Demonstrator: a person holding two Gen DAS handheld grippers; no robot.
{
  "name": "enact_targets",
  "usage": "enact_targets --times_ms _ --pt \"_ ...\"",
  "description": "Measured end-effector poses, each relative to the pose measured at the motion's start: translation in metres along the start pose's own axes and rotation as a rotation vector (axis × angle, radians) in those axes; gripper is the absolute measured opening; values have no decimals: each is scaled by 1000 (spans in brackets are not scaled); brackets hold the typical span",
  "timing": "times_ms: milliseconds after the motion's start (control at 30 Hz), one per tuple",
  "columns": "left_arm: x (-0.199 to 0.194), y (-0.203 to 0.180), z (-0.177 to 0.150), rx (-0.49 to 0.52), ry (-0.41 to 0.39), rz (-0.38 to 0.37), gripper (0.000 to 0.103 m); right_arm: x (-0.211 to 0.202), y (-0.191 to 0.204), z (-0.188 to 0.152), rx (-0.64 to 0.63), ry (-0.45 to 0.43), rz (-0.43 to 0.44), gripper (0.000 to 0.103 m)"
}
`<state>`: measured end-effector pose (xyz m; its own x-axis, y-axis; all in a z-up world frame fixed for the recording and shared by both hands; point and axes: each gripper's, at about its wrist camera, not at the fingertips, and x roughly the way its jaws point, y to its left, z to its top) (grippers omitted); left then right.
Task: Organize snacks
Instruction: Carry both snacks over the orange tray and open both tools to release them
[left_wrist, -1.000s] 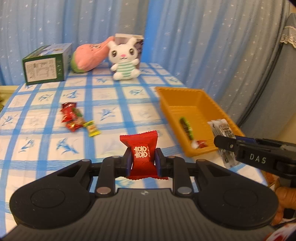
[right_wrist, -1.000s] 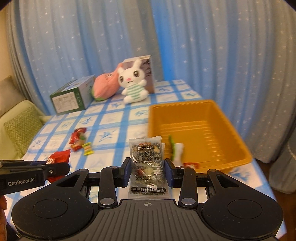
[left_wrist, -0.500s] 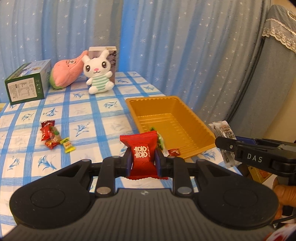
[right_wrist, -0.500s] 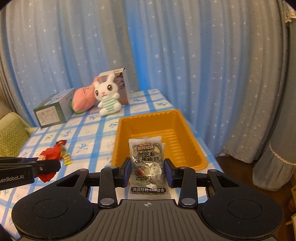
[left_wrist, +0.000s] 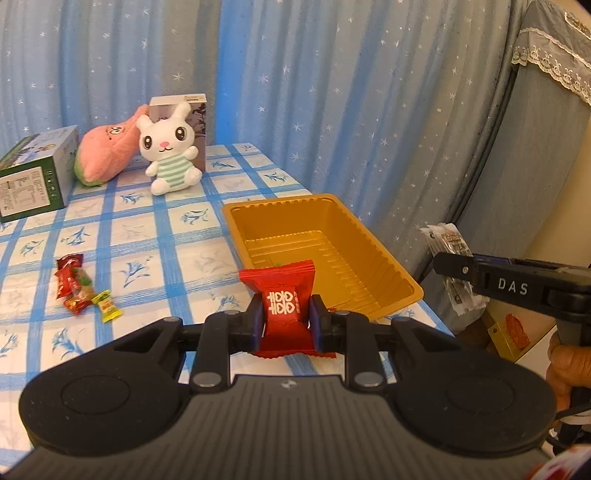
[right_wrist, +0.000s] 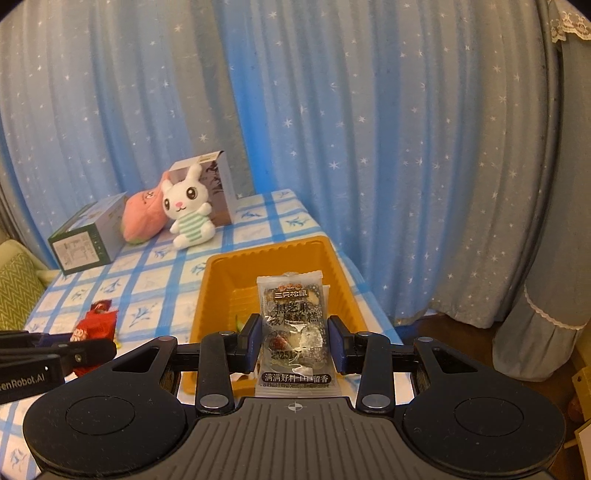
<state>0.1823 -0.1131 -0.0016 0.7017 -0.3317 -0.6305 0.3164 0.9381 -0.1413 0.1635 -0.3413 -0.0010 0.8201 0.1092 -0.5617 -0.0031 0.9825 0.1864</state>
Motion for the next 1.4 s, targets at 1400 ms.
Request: enact_targets --times_ms 1400 --pt "127 12 12 -25 113 -18 35 104 -21 17 37 112 38 38"
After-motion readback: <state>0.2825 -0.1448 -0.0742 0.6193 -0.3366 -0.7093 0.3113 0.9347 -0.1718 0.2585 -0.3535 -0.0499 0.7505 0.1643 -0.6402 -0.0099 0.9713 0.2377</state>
